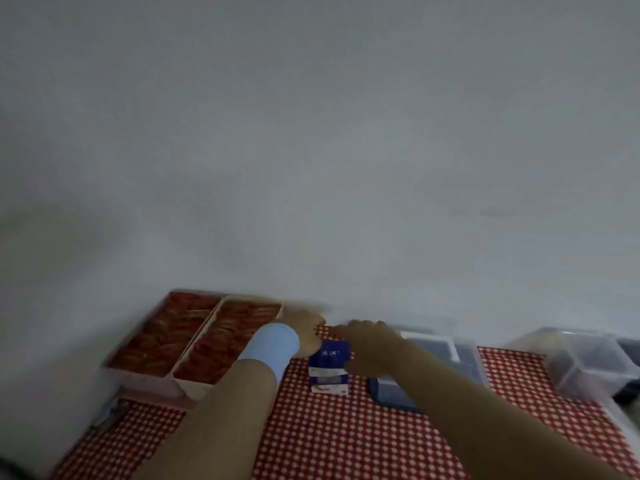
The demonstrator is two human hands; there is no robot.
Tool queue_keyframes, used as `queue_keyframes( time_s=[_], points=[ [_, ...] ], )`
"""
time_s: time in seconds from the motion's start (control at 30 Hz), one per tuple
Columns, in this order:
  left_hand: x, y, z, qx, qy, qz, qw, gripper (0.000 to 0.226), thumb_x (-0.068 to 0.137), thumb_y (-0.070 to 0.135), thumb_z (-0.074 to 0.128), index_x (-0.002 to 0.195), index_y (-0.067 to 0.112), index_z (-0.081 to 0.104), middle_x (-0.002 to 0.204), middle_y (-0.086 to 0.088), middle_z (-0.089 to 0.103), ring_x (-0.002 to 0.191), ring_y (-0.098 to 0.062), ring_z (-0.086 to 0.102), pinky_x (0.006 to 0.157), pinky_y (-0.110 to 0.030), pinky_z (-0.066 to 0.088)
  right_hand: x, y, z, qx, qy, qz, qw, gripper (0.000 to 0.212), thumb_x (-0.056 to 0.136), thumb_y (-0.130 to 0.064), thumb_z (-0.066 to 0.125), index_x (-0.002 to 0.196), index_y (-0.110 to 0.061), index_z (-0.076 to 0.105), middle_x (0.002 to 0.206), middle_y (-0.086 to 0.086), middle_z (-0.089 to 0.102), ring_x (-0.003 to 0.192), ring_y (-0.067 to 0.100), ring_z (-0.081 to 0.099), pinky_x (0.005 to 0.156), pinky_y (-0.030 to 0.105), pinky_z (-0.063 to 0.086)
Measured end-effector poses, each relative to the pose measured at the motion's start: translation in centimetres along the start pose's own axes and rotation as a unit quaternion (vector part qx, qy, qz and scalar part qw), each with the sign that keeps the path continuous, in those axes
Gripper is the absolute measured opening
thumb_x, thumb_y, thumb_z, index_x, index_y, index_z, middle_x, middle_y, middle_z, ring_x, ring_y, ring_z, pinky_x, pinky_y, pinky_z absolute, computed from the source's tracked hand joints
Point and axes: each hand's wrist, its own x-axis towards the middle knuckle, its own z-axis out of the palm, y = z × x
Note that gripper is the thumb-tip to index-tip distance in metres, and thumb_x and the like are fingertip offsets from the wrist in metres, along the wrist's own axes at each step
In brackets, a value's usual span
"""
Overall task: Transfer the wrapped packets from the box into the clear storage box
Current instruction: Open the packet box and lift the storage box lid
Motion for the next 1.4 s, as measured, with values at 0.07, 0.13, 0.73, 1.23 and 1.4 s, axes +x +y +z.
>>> queue_keyframes(
  time_s=[0.07,0.13,0.73,1.23,1.4],
  points=[
    [1.0,-0.8,1.5,-0.036,0.000,-0.004,0.999,0.055,0.094,0.020,0.046,0.148,0.028,0.042,0.152,-0.001,0.042,0.131,-0.027,0.047,0.108,-0.035,0.041,1.3,-0.1,1.6,-0.027,0.012,-0.029,0.999,0.066,0.091,-0.042,0.065,0.148,-0.029,0.037,0.138,0.007,0.054,0.122,0.031,0.055,0.101,0.046,0.046],
    [2.0,-1.4,3.0,-0.046,0.006,0.000,0.999,0.043,0.093,0.018,0.048,0.135,0.026,0.055,0.142,-0.001,0.053,0.121,-0.026,0.054,0.103,-0.035,0.045,2.3,-0.1,3.4,-0.048,0.006,-0.031,0.998,0.078,0.087,-0.037,0.072,0.153,-0.031,0.031,0.145,0.007,0.048,0.127,0.031,0.050,0.105,0.046,0.043],
    [2.5,-5.5,13.9,-0.280,0.250,0.171,0.911,0.034,0.099,0.017,0.058,0.131,0.024,0.056,0.113,0.014,0.058,0.085,0.016,0.049,0.066,0.006,0.036,2.6,-0.1,13.4,-0.145,0.365,0.000,0.920,0.050,0.091,-0.040,0.064,0.136,-0.028,0.046,0.137,-0.003,0.054,0.122,0.023,0.054,0.111,0.045,0.032],
    [4.1,-6.8,15.6,-0.262,0.284,0.173,0.906,0.037,0.103,0.027,0.048,0.139,0.030,0.054,0.140,0.003,0.054,0.120,-0.010,0.051,0.089,-0.015,0.041,2.5,-0.3,15.7,-0.165,0.489,-0.070,0.854,0.017,0.075,-0.033,0.083,0.090,-0.026,0.078,0.108,-0.005,0.073,0.088,0.020,0.068,0.102,0.056,0.042],
    [4.4,-6.7,15.4,-0.230,0.373,0.180,0.881,0.032,0.096,0.019,0.060,0.126,0.029,0.066,0.138,0.009,0.052,0.127,-0.009,0.048,0.110,-0.032,0.040,3.1,-0.1,16.1,-0.205,0.500,-0.081,0.838,0.020,0.080,-0.024,0.080,0.097,-0.018,0.072,0.114,0.002,0.069,0.095,0.023,0.066,0.103,0.055,0.044]
  ],
)
